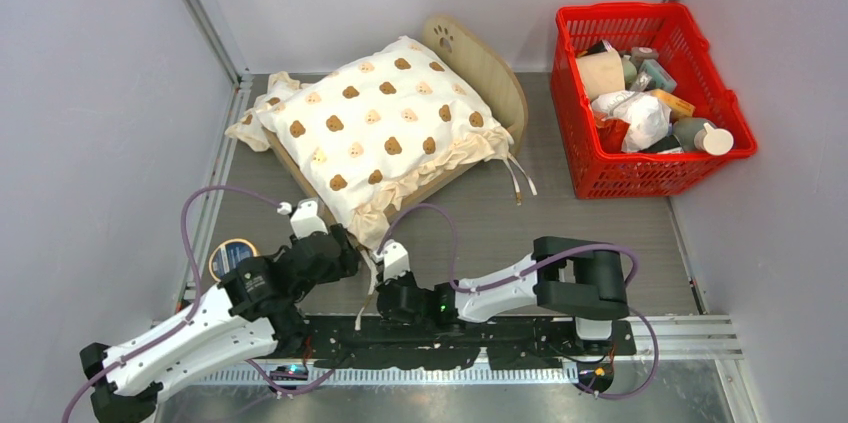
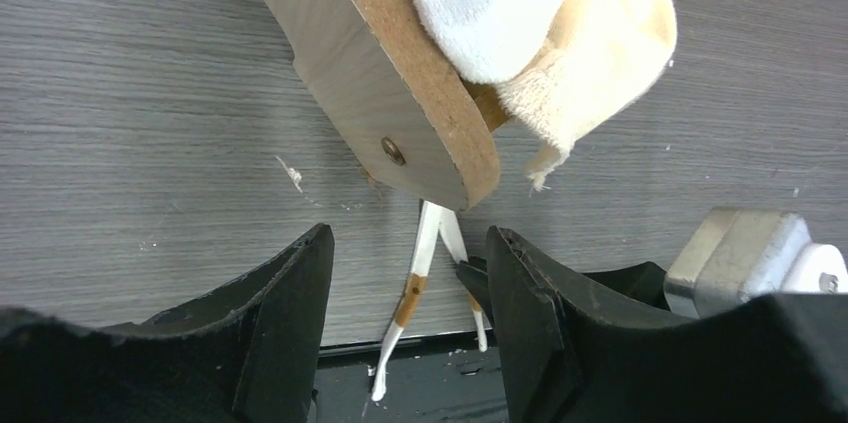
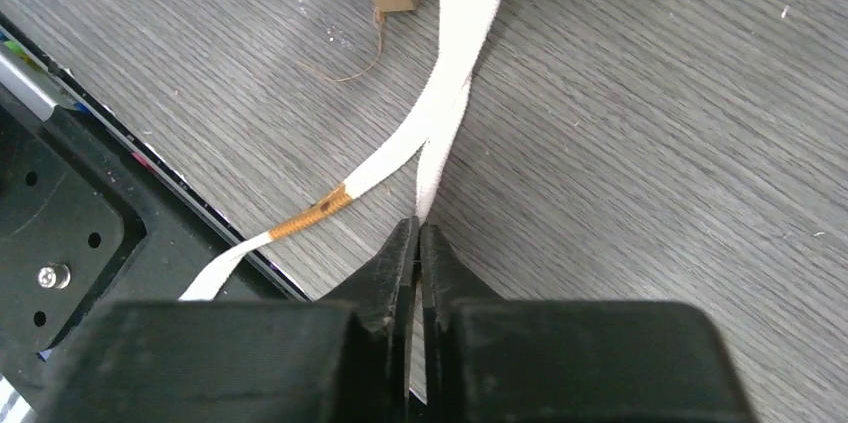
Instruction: Set up the pet bed
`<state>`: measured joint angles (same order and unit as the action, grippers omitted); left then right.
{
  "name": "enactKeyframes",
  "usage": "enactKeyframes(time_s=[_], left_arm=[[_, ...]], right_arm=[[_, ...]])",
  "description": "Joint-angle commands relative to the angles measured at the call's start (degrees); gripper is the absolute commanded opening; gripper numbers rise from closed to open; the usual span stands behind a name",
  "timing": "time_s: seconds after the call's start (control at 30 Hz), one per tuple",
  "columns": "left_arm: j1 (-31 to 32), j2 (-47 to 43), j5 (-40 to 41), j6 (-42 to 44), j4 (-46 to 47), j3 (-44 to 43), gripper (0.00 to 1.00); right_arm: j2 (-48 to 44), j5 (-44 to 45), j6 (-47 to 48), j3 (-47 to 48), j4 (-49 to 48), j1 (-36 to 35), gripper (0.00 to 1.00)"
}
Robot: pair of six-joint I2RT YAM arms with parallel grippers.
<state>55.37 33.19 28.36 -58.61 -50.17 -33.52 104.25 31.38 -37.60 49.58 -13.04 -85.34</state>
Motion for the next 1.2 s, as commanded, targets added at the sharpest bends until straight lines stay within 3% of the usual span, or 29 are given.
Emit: enactKeyframes(time_s=[0.0,0.17,0.27,0.47,0.7,0.87,1.17], left_arm=[[-0.4,-2.8,-2.6,-0.9,0.5,-0.7,0.6],[-0.4,-8.5,-10.9,-0.1,5.7,4.6,0.59],[-0.4,-10.7,-14.6,-1.3,8.8,7.1,0.65],[-0.4,-10.8,-18.1,-4.4,15.9,10.0,0.75],[-0.4,-6.0,-22.5,-9.1,23.1,13.0,0.77],[-0.4,-4.6,-22.9,-9.6,24.2,13.1,0.74],[-0.4,-3.0,-23.0,-11.3,23.0,12.6,0.55]], right_arm=[[-1.5,3.0,-2.4,-0.7,4.1,-0.2,0.06],[-14.0,2.3,-0.9,-9.2,-6.3,0.4,0.05],[-18.6,-1.3,1.0,-11.3,-11.6,1.3,0.05],[-20.2,-5.4,1.0,-10.9,-16.7,1.3,0.05],[-19.5,-7.2,1.6,-10.8,-19.8,1.2,0.05],[-19.1,-7.7,2.1,-11.7,-21.9,1.0,0.05],[-19.0,-10.2,4.9,-12.7,-25.5,0.9,0.05]])
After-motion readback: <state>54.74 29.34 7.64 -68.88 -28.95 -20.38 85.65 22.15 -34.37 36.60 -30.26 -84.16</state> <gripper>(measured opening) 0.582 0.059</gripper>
